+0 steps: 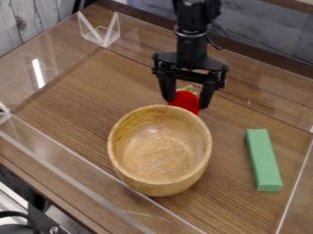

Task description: Move the red fruit to the left

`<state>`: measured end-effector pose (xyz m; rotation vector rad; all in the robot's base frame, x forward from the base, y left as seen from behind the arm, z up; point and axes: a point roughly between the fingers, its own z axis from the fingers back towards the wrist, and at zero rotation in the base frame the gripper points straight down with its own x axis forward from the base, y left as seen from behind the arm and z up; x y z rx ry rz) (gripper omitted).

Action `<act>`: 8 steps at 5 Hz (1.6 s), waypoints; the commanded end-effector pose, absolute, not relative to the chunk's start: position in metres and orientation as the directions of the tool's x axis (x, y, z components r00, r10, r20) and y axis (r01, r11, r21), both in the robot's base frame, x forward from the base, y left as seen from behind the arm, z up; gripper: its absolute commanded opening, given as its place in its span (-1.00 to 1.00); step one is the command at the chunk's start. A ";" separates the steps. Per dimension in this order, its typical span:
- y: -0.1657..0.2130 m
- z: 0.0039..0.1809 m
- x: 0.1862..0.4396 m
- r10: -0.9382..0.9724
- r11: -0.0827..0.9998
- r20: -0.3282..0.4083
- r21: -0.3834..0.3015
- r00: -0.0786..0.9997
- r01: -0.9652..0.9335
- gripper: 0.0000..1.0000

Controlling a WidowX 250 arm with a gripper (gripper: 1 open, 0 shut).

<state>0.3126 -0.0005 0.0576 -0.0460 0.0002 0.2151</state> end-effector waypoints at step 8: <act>0.007 0.064 0.323 0.247 0.969 0.140 -0.053 0.959 -0.242 1.00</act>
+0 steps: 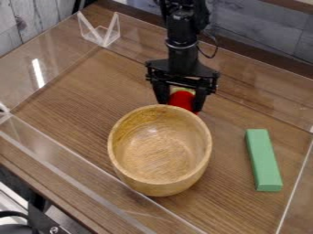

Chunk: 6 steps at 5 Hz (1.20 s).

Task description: Move the red fruit to the left

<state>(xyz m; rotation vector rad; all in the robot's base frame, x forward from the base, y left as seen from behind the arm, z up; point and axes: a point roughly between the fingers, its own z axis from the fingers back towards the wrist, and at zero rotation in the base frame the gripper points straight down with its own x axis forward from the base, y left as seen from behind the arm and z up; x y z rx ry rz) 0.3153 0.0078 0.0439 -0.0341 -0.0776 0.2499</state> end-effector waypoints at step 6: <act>0.016 0.078 0.344 0.357 0.934 0.148 -0.048 0.922 -0.354 1.00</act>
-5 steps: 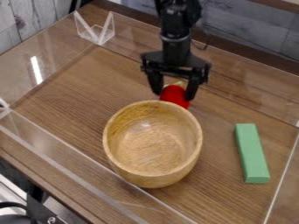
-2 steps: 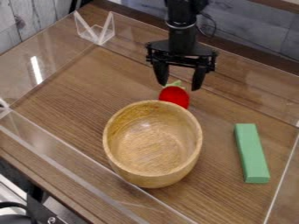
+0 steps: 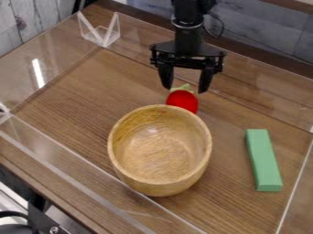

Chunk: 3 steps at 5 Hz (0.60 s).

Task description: Move the red fruit to the left

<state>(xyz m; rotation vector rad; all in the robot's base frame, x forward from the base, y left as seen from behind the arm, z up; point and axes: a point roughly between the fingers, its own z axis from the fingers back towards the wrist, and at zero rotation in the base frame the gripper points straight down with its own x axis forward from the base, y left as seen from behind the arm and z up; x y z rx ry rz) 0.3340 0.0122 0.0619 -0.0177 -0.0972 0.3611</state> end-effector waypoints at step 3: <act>0.034 0.074 0.349 0.381 0.924 0.140 -0.047 0.914 -0.379 -1.00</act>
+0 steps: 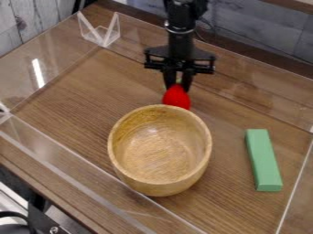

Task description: Move the red fruit to the left

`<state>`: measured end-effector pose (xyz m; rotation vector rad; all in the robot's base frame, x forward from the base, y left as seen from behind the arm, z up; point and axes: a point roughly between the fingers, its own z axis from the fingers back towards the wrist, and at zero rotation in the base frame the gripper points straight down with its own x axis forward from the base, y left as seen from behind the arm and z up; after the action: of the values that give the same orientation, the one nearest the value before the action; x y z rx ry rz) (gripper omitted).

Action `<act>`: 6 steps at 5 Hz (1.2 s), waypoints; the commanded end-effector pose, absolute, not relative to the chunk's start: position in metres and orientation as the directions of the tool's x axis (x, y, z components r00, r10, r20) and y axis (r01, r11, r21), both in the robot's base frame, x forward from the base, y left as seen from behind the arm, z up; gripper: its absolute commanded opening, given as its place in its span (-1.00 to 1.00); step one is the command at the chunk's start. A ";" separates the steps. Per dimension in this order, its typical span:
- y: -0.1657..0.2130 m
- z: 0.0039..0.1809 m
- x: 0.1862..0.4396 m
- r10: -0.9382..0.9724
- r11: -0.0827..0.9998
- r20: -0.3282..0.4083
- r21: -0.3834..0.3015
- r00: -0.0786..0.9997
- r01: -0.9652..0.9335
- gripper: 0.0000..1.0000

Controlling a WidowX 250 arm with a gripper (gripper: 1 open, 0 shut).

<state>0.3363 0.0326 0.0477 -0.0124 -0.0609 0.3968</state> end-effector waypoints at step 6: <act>0.100 0.146 0.349 0.326 0.945 0.177 -0.095 0.928 -0.314 -1.00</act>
<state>0.3411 0.0959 0.1239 -0.0805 -0.1199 0.3298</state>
